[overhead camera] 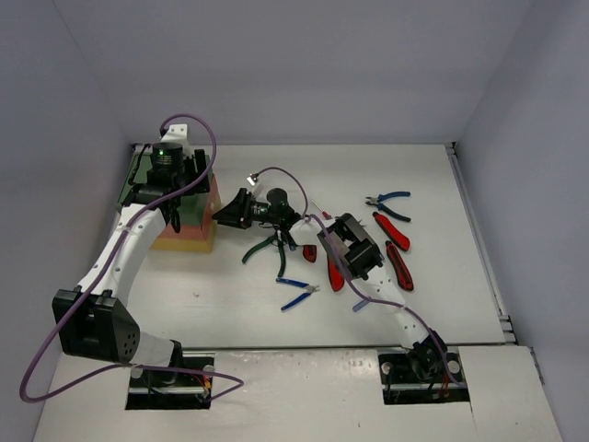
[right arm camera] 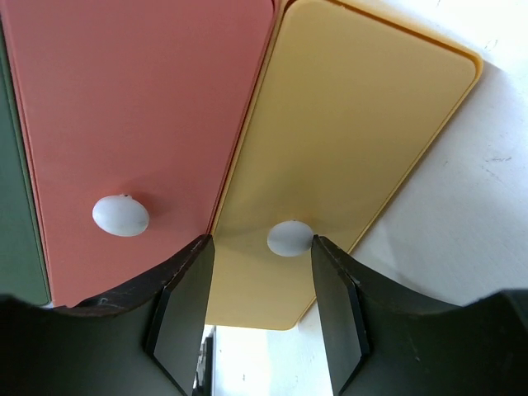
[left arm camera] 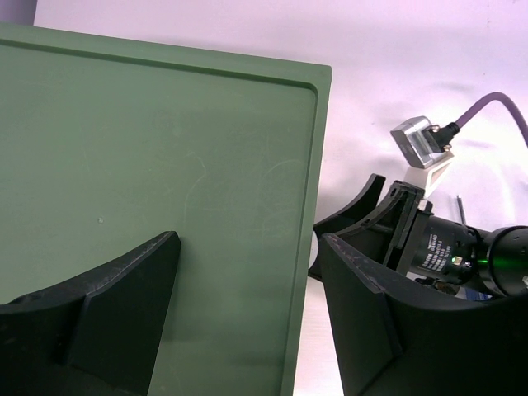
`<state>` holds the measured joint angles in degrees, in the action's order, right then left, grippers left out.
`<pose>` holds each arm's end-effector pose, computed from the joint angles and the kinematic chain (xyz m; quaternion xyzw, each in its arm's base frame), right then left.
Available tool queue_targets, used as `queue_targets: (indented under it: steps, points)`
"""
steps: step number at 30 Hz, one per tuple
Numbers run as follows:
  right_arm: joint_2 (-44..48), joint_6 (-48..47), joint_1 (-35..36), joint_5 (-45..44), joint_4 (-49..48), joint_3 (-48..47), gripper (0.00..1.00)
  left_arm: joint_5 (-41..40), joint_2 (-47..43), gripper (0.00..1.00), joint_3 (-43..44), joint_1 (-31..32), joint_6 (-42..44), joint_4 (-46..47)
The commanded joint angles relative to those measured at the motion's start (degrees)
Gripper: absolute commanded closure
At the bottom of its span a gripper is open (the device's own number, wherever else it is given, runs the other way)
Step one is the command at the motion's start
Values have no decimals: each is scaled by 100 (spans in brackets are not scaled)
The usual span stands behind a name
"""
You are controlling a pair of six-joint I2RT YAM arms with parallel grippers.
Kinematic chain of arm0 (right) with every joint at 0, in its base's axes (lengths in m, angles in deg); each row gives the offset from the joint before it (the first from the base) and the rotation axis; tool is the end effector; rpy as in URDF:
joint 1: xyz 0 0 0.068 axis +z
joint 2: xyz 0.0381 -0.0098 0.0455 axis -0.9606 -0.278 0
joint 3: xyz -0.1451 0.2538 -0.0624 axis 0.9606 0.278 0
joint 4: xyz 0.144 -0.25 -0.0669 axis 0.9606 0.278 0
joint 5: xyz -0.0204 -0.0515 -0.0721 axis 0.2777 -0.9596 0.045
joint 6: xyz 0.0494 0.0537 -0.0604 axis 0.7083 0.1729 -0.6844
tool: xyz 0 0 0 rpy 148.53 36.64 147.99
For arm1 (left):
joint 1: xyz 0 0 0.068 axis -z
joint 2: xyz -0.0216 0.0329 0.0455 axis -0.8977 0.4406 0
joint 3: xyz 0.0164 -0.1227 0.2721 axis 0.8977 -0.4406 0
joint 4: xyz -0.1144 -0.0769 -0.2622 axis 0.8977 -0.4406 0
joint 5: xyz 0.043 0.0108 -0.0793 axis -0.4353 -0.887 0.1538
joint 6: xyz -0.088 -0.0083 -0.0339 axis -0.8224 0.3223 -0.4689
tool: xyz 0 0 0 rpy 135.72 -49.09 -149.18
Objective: Sort the tools into containers
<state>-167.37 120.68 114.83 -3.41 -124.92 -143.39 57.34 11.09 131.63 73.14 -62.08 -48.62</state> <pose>0.4484 0.4672 0.0934 -0.1405 0.6287 0.7295 0.2298 0.3957 -0.0580 0.3586 -0.0495 0.8505 -0.0706 0.5189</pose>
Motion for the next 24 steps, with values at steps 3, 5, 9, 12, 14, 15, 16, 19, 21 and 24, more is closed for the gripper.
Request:
queue_targets:
  steps: [3,5,9,12,14,15,16,19,21,24]
  points:
    - [-46,252,82,33,-697,-413,53,341,133,36,101,-14,-271,-268]
    - [-58,261,104,25,-684,-413,53,345,137,36,101,-14,-271,-277]
    - [-59,241,123,13,-685,-424,54,365,147,36,110,-14,-272,-276]
    - [-62,220,130,-19,-693,-467,59,392,155,36,110,-14,-283,-272]
    - [-76,230,130,-28,-693,-522,65,398,155,36,110,-14,-289,-277]
    - [-85,235,130,-38,-693,-545,68,398,154,36,110,-14,-289,-277]
    - [-76,234,122,-63,-693,-562,72,398,146,36,110,-14,-289,-278]
    - [-21,158,107,-98,-693,-512,82,398,143,36,110,-14,-289,-286]
    - [36,130,96,-107,-693,-450,89,398,129,36,110,-14,-289,-295]
    - [153,98,29,-122,-693,-273,97,413,106,36,112,-16,-282,-279]
